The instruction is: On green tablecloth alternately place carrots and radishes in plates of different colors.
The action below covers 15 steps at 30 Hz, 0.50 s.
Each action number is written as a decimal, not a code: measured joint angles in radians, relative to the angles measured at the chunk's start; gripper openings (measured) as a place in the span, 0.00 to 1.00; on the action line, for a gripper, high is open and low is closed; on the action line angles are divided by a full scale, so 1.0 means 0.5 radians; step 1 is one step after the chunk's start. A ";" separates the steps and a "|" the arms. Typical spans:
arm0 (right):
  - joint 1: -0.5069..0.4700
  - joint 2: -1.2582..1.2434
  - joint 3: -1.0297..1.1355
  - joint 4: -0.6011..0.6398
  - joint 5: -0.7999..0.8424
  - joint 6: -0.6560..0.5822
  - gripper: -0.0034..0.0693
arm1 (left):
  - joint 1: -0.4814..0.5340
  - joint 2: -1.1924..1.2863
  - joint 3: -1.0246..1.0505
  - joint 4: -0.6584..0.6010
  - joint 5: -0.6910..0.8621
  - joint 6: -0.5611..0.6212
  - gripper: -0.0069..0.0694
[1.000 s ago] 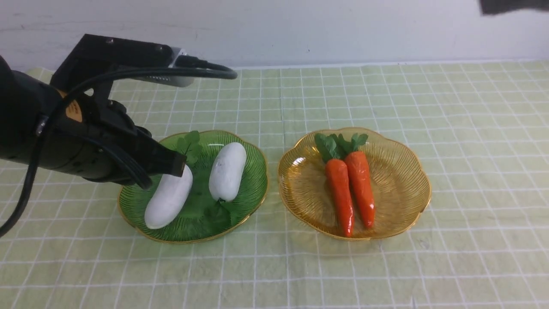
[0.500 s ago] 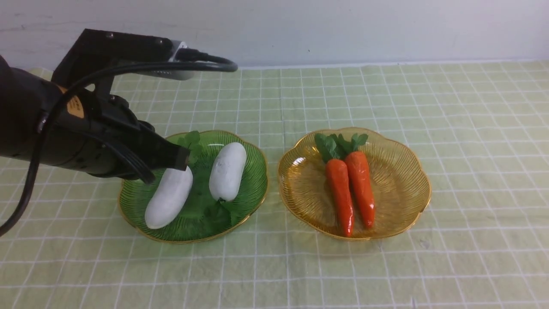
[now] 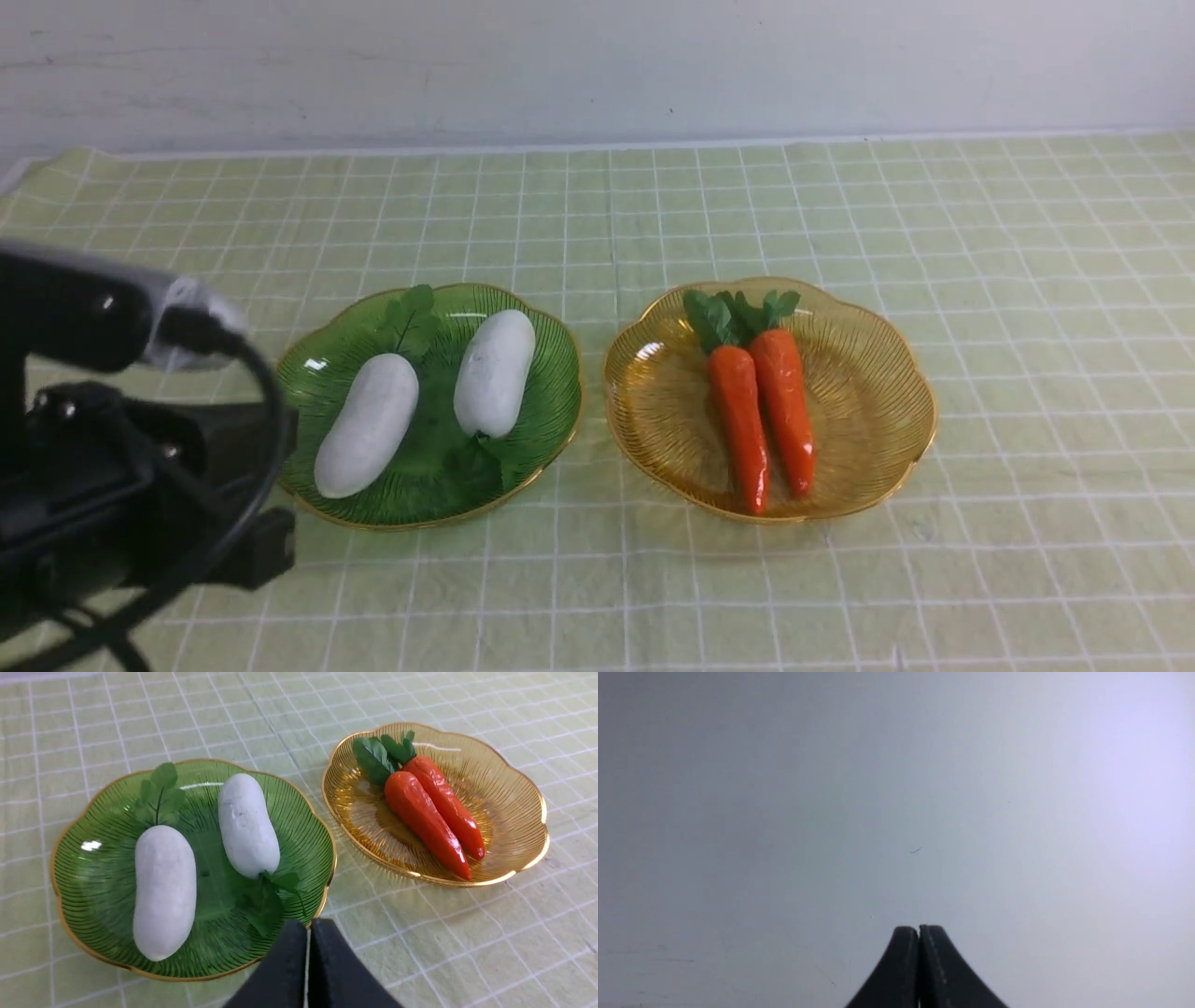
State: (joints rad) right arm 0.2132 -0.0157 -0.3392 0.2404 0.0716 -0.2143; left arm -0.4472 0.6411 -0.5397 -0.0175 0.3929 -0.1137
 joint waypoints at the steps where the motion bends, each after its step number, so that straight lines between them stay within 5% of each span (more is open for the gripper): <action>1: 0.000 0.000 0.000 0.000 0.014 0.000 0.03 | 0.000 -0.051 0.032 0.000 -0.014 0.000 0.08; 15: 0.000 0.000 0.000 0.000 0.049 0.000 0.03 | 0.000 -0.293 0.119 -0.036 0.040 0.002 0.08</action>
State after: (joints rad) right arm 0.2132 -0.0157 -0.3392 0.2404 0.0961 -0.2143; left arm -0.4472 0.4949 -0.4803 -0.0357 0.4131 -0.1128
